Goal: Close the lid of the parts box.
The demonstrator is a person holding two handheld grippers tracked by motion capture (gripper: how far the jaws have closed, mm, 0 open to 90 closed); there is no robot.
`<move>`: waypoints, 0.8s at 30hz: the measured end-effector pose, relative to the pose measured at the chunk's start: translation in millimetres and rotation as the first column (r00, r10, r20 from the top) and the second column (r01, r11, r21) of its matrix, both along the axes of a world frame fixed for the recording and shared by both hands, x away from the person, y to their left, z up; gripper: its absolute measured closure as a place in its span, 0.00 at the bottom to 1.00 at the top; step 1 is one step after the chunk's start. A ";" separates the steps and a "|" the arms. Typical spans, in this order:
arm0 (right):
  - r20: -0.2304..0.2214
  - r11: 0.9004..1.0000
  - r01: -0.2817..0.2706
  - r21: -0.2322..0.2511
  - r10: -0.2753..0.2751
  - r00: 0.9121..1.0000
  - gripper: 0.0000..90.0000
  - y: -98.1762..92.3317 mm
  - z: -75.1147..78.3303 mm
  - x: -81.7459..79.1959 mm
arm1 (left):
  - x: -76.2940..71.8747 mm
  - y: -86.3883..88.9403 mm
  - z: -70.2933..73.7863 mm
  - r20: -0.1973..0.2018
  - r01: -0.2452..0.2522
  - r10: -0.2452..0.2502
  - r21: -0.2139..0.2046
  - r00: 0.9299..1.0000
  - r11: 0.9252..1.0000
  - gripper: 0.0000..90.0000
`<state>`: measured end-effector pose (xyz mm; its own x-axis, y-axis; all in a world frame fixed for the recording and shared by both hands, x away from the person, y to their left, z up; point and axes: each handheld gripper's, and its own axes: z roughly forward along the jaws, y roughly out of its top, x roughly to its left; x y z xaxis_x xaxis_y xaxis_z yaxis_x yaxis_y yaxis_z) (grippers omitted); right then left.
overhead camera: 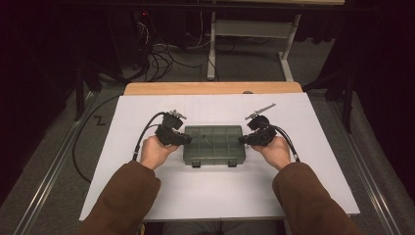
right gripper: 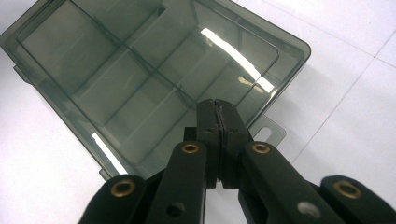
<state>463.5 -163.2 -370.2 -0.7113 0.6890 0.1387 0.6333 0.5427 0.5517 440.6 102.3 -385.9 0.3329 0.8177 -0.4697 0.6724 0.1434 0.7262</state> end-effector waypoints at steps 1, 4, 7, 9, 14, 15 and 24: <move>0.000 1.000 -0.001 -0.002 0.001 1.000 1.00 0.2 0.2 -0.1 | -0.1 -0.2 0.0 0.001 -0.001 0.001 -0.002 1.000 1.000 0.86; -0.002 1.000 -0.001 -0.003 0.001 1.000 1.00 0.5 0.7 -0.3 | -0.3 -0.1 0.2 0.005 0.000 0.000 -0.002 1.000 1.000 0.84; 0.000 1.000 0.000 -0.001 0.000 1.000 0.99 0.4 1.0 -0.7 | -0.2 0.8 0.9 0.015 -0.009 0.009 -0.002 1.000 1.000 0.79; 0.005 1.000 -0.003 0.001 0.003 1.000 0.99 -0.2 1.4 -0.1 | 0.1 2.6 2.1 0.013 -0.007 0.007 -0.007 1.000 1.000 0.75; 0.013 1.000 -0.003 0.007 0.002 1.000 0.98 -2.4 3.0 1.8 | 1.3 5.4 6.0 0.031 -0.029 0.030 -0.032 0.999 0.999 0.67; 0.016 1.000 0.002 0.012 -0.002 1.000 0.98 -3.9 4.0 2.2 | 1.2 5.7 6.3 0.032 -0.032 0.034 -0.035 0.999 0.999 0.64; 0.041 1.000 0.011 0.029 -0.013 0.999 0.95 -8.6 10.3 -1.8 | -3.0 5.6 11.7 0.069 -0.060 0.063 -0.039 0.996 0.997 0.48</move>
